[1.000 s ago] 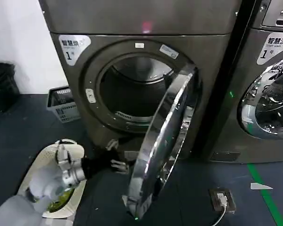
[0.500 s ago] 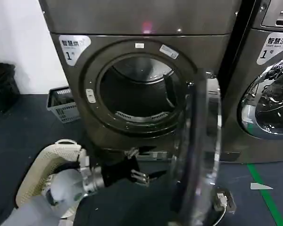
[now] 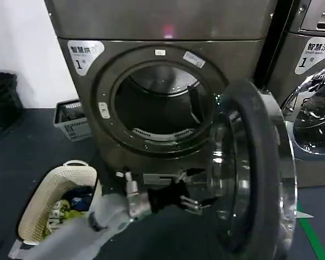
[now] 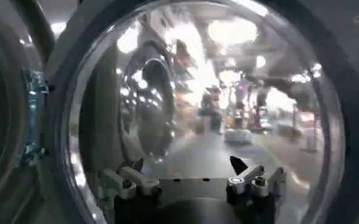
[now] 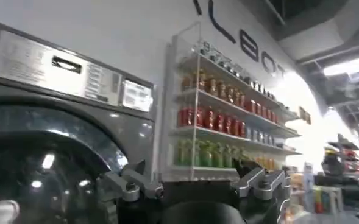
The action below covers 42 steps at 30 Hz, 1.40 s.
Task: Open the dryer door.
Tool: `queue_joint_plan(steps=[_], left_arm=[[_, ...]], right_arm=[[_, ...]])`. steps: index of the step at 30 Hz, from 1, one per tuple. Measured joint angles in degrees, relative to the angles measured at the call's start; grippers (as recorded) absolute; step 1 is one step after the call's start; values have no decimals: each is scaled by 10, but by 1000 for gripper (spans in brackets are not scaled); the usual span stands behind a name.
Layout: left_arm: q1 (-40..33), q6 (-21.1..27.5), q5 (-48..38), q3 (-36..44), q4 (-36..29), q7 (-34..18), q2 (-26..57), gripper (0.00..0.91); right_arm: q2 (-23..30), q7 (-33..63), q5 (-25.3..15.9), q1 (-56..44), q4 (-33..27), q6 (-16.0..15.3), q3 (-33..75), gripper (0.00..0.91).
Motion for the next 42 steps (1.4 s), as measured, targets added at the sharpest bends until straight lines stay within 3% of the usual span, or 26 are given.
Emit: queue_joint_plan(steps=[20,42], left_arm=[[-79,12,-1,107,91,-17,-102,907],[-151,-7,16,140,225,-67,-249,907]], right_arm=[[-4,22,3,-28,4,-23,64,907],[-17,30,26,-44,11,-40,85,907]])
